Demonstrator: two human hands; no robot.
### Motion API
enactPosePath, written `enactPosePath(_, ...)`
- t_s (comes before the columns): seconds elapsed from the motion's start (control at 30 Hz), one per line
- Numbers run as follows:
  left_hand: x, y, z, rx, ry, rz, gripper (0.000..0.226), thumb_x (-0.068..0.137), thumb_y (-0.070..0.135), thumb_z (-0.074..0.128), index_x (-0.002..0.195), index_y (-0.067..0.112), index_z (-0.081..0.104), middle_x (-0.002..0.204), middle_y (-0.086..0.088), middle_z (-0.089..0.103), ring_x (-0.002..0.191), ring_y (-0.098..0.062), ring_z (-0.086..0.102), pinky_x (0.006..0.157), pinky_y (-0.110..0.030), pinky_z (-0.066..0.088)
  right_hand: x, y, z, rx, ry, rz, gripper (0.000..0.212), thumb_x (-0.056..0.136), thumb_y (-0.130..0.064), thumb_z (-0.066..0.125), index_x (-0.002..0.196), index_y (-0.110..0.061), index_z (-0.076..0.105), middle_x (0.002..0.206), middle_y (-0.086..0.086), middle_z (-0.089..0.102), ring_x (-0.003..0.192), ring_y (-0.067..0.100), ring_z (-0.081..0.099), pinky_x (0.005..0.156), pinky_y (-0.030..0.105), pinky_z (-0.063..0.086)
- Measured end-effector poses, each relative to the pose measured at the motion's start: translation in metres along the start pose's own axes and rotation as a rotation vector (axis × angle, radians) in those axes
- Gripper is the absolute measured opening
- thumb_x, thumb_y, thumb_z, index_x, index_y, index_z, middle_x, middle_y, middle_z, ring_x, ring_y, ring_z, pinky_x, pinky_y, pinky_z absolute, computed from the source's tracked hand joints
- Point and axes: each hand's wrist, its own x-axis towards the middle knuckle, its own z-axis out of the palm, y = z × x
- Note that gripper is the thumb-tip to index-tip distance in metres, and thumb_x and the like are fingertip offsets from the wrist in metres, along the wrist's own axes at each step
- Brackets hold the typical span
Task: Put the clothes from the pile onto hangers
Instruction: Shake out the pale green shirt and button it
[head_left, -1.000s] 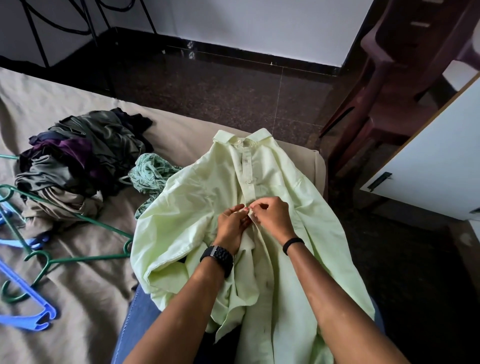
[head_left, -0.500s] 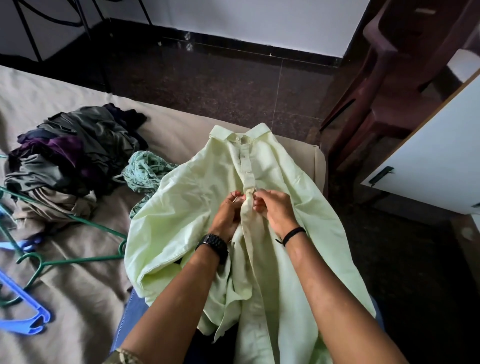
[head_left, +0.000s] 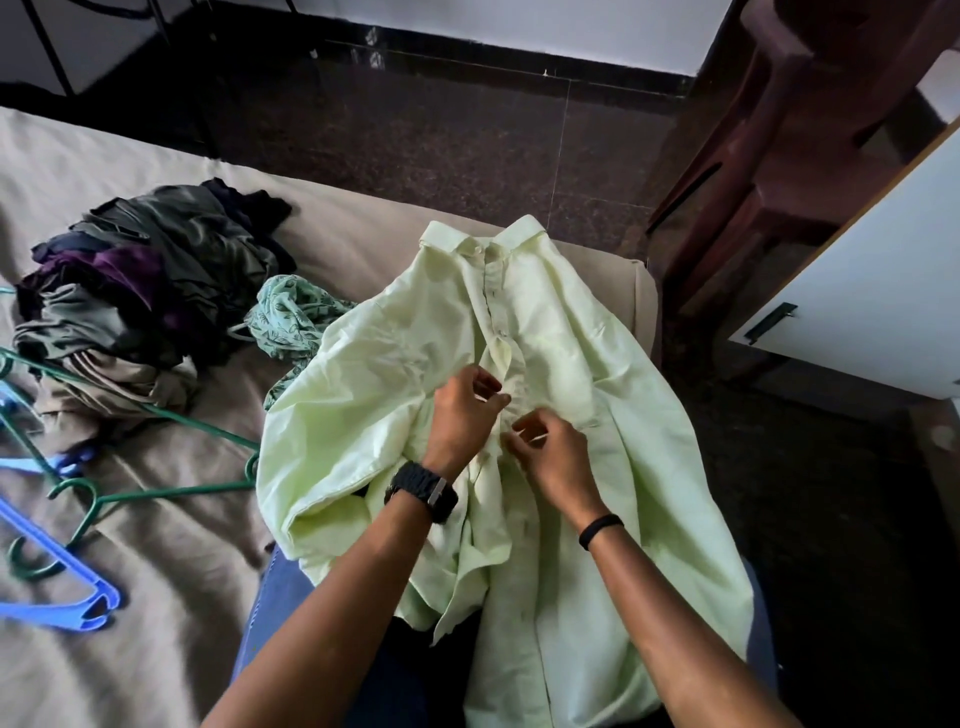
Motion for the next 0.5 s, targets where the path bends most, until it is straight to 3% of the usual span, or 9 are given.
enactPosePath(0.1,-0.023,-0.001,0.0,0.158,-0.063,0.038,0.009,0.084,0.009,0.067,0.093,0.01,0.066,0.087,0.0,0.066,0.079,-0.012,0.061,0.065,-0.018,0.046,-0.01,0.005,0.0,-0.074,-0.084,0.032,0.022,0.08,-0.032,0.074,0.09,-0.015,0.063,0.075,-0.009,0.061,0.068,0.002,0.057,0.057,0.007,0.042)
enactPosePath(0.17,-0.031,-0.013,0.004,0.264,-0.064,0.045,0.014,0.085,0.005,0.061,0.096,0.007,0.068,0.09,0.0,0.065,0.083,-0.011,0.058,0.066,-0.012,0.038,-0.013,0.008,0.0,-0.096,-0.088,-0.008,0.016,0.085,-0.025,0.07,0.09,-0.01,0.066,0.079,-0.003,0.065,0.07,0.007,0.059,0.061,0.01,0.044)
enactPosePath(0.3,-0.034,-0.034,0.013,0.329,-0.094,0.0,0.016,0.082,0.0,0.057,0.092,0.002,0.07,0.094,-0.013,0.07,0.09,-0.027,0.064,0.076,-0.031,0.049,-0.016,0.012,-0.001,-0.094,-0.043,-0.055,0.01,0.088,-0.013,0.064,0.083,-0.005,0.067,0.076,0.006,0.069,0.071,0.021,0.063,0.065,0.027,0.049)
enactPosePath(0.4,-0.035,-0.036,0.019,0.353,-0.116,-0.029,0.015,0.08,0.001,0.059,0.089,0.004,0.07,0.093,-0.016,0.069,0.089,-0.03,0.063,0.075,-0.033,0.049,-0.017,0.013,0.005,-0.183,-0.025,-0.135,0.006,0.088,-0.01,0.063,0.083,-0.006,0.064,0.074,0.003,0.066,0.066,0.018,0.059,0.059,0.025,0.045)
enactPosePath(0.5,-0.034,-0.037,0.023,0.321,-0.132,-0.027,0.016,0.08,0.003,0.057,0.09,0.006,0.07,0.09,-0.016,0.07,0.087,-0.03,0.064,0.075,-0.036,0.052,-0.02,0.012,0.015,-0.364,0.009,-0.238,0.006,0.088,-0.003,0.055,0.086,-0.003,0.06,0.085,0.012,0.061,0.074,0.029,0.057,0.062,0.036,0.045)
